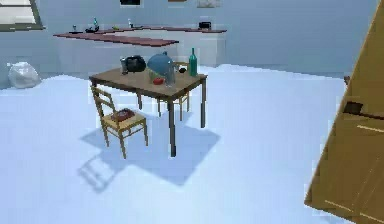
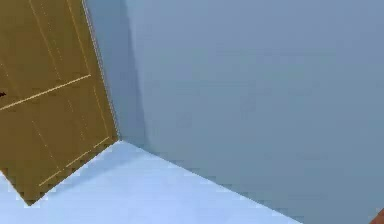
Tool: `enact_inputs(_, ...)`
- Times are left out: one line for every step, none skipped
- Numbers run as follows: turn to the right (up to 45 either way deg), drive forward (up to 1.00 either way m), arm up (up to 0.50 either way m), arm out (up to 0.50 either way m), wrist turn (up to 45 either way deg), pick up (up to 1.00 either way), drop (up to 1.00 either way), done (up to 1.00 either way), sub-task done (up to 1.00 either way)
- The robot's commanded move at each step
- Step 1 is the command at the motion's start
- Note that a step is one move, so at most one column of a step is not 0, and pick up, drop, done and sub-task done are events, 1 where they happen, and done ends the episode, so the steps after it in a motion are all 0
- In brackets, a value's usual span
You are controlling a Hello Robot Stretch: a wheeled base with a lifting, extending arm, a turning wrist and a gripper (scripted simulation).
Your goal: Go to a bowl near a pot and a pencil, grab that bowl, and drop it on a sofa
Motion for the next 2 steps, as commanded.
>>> enact_inputs(-18.0, 0.00, 0.00, 0.00, 0.0, 0.00, 0.00, 0.00, 0.00)
enact_inputs(0.0, 1.00, 0.00, 0.00, 0.0, 0.00, 0.00, 0.00, 0.00)
